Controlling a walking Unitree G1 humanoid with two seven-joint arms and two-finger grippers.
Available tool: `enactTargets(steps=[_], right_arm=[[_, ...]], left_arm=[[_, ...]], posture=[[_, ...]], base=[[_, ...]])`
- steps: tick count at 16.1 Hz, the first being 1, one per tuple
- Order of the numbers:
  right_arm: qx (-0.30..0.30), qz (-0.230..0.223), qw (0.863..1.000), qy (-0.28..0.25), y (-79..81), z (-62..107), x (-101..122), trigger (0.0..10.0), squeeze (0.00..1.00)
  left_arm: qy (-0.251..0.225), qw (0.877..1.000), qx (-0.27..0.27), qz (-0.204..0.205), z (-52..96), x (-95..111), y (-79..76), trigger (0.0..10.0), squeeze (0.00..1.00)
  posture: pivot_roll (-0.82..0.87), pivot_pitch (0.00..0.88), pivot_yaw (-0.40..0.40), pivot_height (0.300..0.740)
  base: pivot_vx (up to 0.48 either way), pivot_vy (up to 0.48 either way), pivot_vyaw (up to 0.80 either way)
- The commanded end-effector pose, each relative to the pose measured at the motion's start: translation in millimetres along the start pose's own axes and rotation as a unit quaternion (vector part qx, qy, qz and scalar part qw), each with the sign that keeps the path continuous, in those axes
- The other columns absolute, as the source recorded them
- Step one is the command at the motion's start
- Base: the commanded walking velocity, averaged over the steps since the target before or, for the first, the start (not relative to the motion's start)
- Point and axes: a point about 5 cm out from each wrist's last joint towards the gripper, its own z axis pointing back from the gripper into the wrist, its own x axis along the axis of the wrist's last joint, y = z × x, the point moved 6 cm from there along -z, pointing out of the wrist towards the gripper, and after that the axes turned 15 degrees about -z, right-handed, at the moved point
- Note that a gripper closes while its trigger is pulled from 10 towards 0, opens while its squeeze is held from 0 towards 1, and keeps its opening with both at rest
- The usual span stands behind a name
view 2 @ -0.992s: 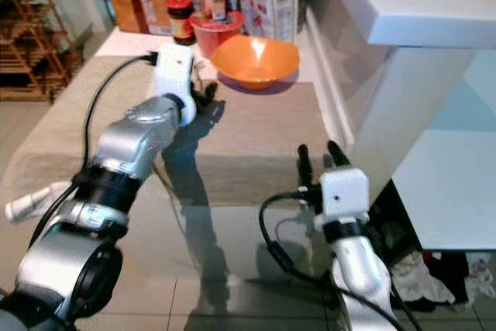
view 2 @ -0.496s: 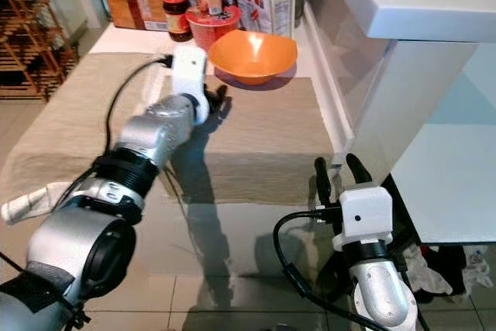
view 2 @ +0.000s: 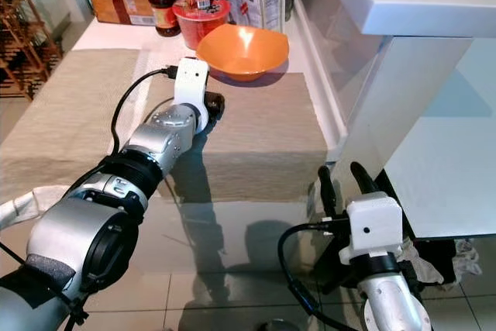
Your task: Setting the table
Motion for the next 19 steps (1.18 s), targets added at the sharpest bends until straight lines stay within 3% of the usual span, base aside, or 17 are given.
enactTargets(steps=[1, 2, 5, 7, 8, 15, 19], right_arm=[[-0.002, 0.000, 1.000, -0.003, -2.5, 1.9, 5.4, 10.0, 0.00], [0.000, 0.001, 1.000, -0.001, -2.3, 1.9, 4.5, 10.0, 0.00], [0.006, 0.000, 1.000, 0.007, -1.8, 1.5, 1.9, 10.0, 0.00], [0.010, -0.001, 1.000, 0.009, -0.5, 0.2, 0.3, 10.0, 0.00], [0.011, -0.002, 1.000, 0.010, 0.1, -0.3, -0.8, 10.0, 0.00], [0.016, -0.006, 1.000, 0.019, 2.7, -0.8, -7.7, 10.0, 0.00], [0.016, -0.008, 1.000, 0.021, 3.9, -1.2, -9.9, 10.0, 0.00]], left_arm=[[0.022, 1.000, 0.014, -0.010, -0.6, -10.0, 5.3, 10.0, 0.00], [0.028, 0.999, 0.016, -0.007, -0.6, -14.7, 6.1, 0.0, 0.00], [0.034, 0.999, 0.025, 0.005, -1.1, -21.6, 10.2, 0.0, 0.00], [0.009, 1.000, 0.024, -0.003, -1.1, -7.6, 11.8, 0.4, 0.00], [-0.010, 0.999, 0.029, -0.014, -0.7, 2.8, 13.5, 10.0, 0.00], [-0.065, 0.996, 0.060, -0.017, 3.2, 38.6, 33.6, 10.0, 0.00], [-0.055, 0.996, 0.064, -0.016, 1.8, 31.2, 37.1, 10.0, 0.00]], posture=[[-0.27, 0.071, 0.013, 0.740], [-0.27, 0.067, 0.011, 0.740], [-0.26, 0.062, 0.004, 0.740], [-0.25, 0.055, 0.004, 0.740], [-0.24, 0.054, 0.004, 0.740], [-0.23, 0.044, 0.000, 0.740], [-0.23, 0.049, 0.005, 0.740]], base=[[0.000, 0.000, 0.00], [0.000, 0.000, 0.00], [0.000, 0.000, 0.00], [0.000, 0.000, 0.00], [0.000, 0.000, 0.00], [0.000, 0.000, 0.00], [0.000, 0.000, 0.00]])
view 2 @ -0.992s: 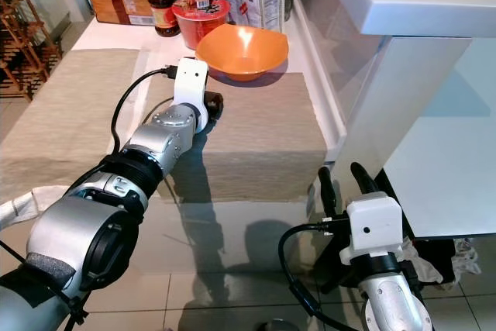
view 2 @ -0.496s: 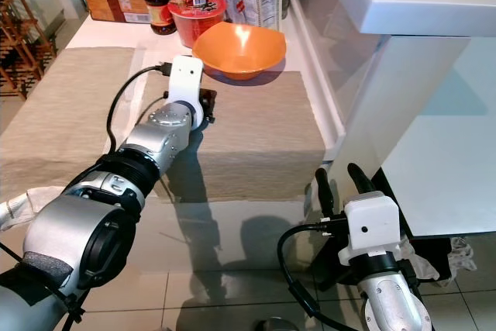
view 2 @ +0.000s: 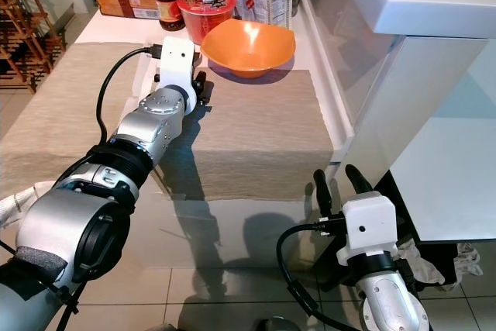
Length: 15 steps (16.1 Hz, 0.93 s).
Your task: Setting the table
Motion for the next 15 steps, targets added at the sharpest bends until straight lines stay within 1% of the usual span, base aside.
enactTargets(steps=[1, 2, 5, 9, 10, 11, 13, 15], right_arm=[[0.002, -0.006, 1.000, 0.003, 1.6, 0.8, -2.5, 10.0, 0.00], [0.002, -0.005, 1.000, 0.003, 1.3, 1.0, -2.4, 10.0, 0.00], [-0.001, -0.004, 1.000, 0.003, 0.8, 2.4, -2.1, 10.0, 0.00], [-0.005, -0.003, 1.000, 0.003, 0.2, 3.7, -2.1, 10.0, 0.00], [-0.005, -0.003, 1.000, 0.004, 0.3, 3.6, -2.3, 10.0, 0.00], [-0.003, -0.004, 1.000, 0.006, 0.8, 3.2, -2.9, 10.0, 0.00], [0.000, -0.004, 1.000, 0.007, 1.3, 1.8, -3.4, 10.0, 0.00], [0.001, -0.004, 1.000, 0.008, 1.8, 0.6, -3.9, 10.0, 0.00]], left_arm=[[0.001, 1.000, 0.007, -0.003, -1.1, 3.0, 3.8, 10.0, 0.00], [0.003, 1.000, 0.004, -0.004, -1.3, 3.0, 2.3, 10.0, 0.00], [0.027, 1.000, -0.001, 0.005, -1.6, -6.6, -1.4, 10.0, 0.00], [0.029, 1.000, 0.002, -0.005, -1.6, -10.0, -1.4, 10.0, 0.00], [0.037, 0.999, 0.000, -0.006, -1.2, -14.7, -2.6, 10.0, 0.00], [0.055, 0.998, -0.006, -0.005, -0.3, -24.6, -5.5, 10.0, 0.00], [0.080, 0.997, -0.020, 0.006, 1.4, -37.7, -10.7, 10.0, 0.00], [0.101, 0.994, -0.029, 0.013, 3.2, -48.9, -12.6, 10.0, 0.00]], posture=[[-0.24, 0.047, 0.007, 0.740], [-0.24, 0.048, 0.008, 0.740], [-0.25, 0.048, 0.013, 0.740], [-0.26, 0.050, 0.017, 0.740], [-0.25, 0.055, 0.013, 0.740], [-0.25, 0.060, 0.011, 0.740], [-0.24, 0.063, 0.008, 0.740], [-0.24, 0.062, 0.008, 0.740]], base=[[0.000, 0.000, 0.00], [0.000, 0.000, 0.00], [0.000, 0.000, 0.00], [0.000, 0.000, 0.00], [0.000, 0.000, 0.00], [0.000, 0.000, 0.00], [0.000, 0.000, 0.00], [0.000, 0.000, 0.00]])
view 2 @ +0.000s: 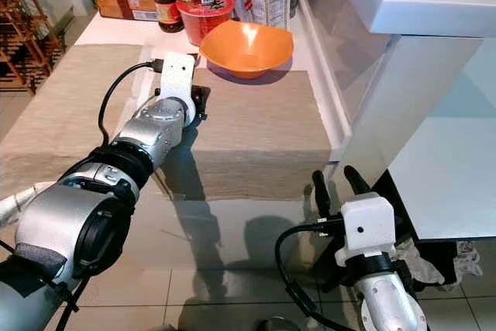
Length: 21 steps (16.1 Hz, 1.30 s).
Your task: Setting the table
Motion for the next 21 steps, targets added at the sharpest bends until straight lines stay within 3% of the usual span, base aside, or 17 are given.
enactTargets(steps=[1, 5, 9, 12, 14, 19, 21], right_arm=[[0.002, -0.002, 1.000, 0.007, 0.4, -0.5, -3.4, 10.0, 0.00], [0.003, -0.004, 1.000, 0.008, 0.7, -1.6, -4.1, 10.0, 0.00], [0.008, -0.008, 1.000, 0.014, 2.3, -3.0, -8.7, 10.0, 0.00], [0.017, -0.010, 1.000, 0.015, 4.2, -7.1, -11.5, 10.0, 0.00], [0.022, -0.010, 1.000, 0.015, 4.7, -9.2, -12.4, 10.0, 0.00], [0.031, -0.012, 0.999, 0.017, 7.8, -13.1, -16.9, 10.0, 0.00], [0.034, -0.012, 0.999, 0.016, 8.2, -15.0, -17.1, 10.0, 0.00]], left_arm=[[0.049, 0.999, -0.019, 0.003, 0.5, -26.0, -6.4, 10.0, 0.00], [0.067, 0.997, -0.022, -0.011, 1.4, -42.7, -0.5, 10.0, 0.00], [0.099, 0.995, -0.028, -0.017, 7.9, -74.7, 10.4, 10.0, 0.00], [0.119, 0.991, -0.057, -0.024, 35.8, -110.1, -0.5, 10.0, 0.00], [0.127, 0.990, -0.063, -0.018, 48.7, -121.2, -2.8, 10.0, 0.00], [0.117, 0.991, -0.062, -0.031, 84.3, -116.5, 7.2, 10.0, 0.00], [0.056, 0.998, -0.038, -0.015, 81.4, -88.3, 14.5, 10.0, 0.00]], posture=[[-0.24, 0.064, 0.008, 0.740], [-0.22, 0.068, 0.007, 0.740], [-0.18, 0.078, 0.000, 0.740], [-0.15, 0.080, -0.011, 0.740], [-0.13, 0.080, -0.019, 0.740], [-0.11, 0.080, -0.028, 0.740], [-0.11, 0.075, -0.030, 0.740]], base=[[0.000, 0.000, 0.00], [0.000, 0.000, 0.00], [0.000, 0.000, 0.00], [0.000, 0.000, 0.00], [0.000, 0.000, 0.00], [0.000, 0.000, 0.00], [0.000, 0.000, 0.00]])
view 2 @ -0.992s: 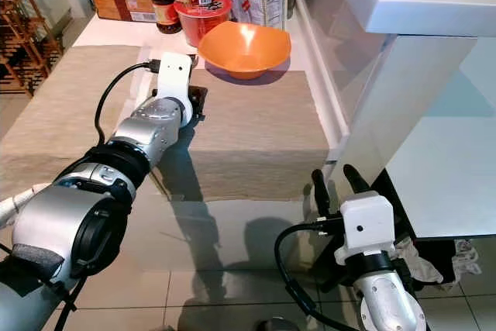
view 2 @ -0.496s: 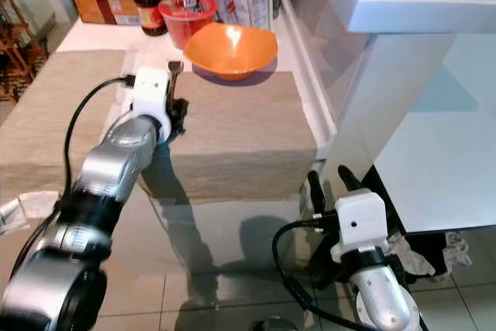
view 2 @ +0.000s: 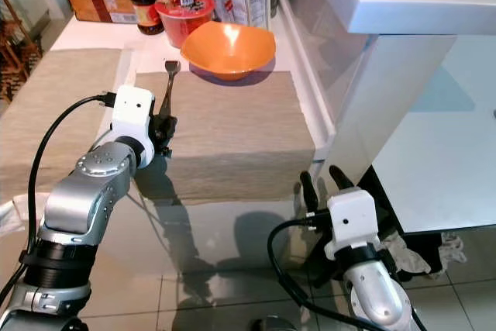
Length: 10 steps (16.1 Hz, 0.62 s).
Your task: Setting the table
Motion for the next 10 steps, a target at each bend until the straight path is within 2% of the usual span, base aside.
enactTargets(steps=[1, 3, 4, 5, 6, 10], right_arm=[[0.005, -0.005, 1.000, 0.000, 0.2, -0.8, -1.8, 10.0, 0.00], [0.005, -0.003, 1.000, -0.005, -0.1, -3.3, -0.4, 10.0, 0.00], [0.005, -0.003, 1.000, -0.006, 0.0, -3.7, 0.1, 10.0, 0.00], [0.004, -0.001, 1.000, -0.008, -0.6, -5.0, 0.5, 10.0, 0.00], [0.000, 0.001, 1.000, -0.012, -2.1, -6.8, 1.1, 10.0, 0.00], [-0.010, 0.001, 1.000, -0.016, -4.1, -8.9, -0.8, 10.0, 0.00]], left_arm=[[0.045, 0.999, -0.002, 0.013, -2.3, -28.7, -5.3, 10.0, 0.00], [-0.021, 0.999, 0.024, 0.010, -9.8, 0.2, 2.2, 10.0, 0.00], [-0.031, 0.999, 0.027, 0.006, -11.5, 4.3, 2.9, 10.0, 0.00], [-0.053, 0.998, 0.034, 0.001, -15.8, 14.0, 4.7, 10.0, 0.19], [-0.088, 0.995, 0.047, -0.003, -19.7, 28.2, 7.3, 10.0, 1.00], [-0.126, 0.991, 0.054, -0.003, -21.5, 40.8, 6.3, 10.0, 1.00]], posture=[[-0.11, 0.069, -0.029, 0.740], [-0.12, 0.055, -0.028, 0.740], [-0.12, 0.055, -0.028, 0.740], [-0.13, 0.040, -0.024, 0.740], [-0.14, 0.033, -0.020, 0.740], [-0.15, 0.013, -0.008, 0.740]], base=[[0.000, 0.000, 0.00], [0.000, 0.000, 0.00], [0.000, 0.000, 0.00], [0.000, 0.000, 0.00], [0.000, 0.000, 0.00], [0.000, 0.000, 0.00]])
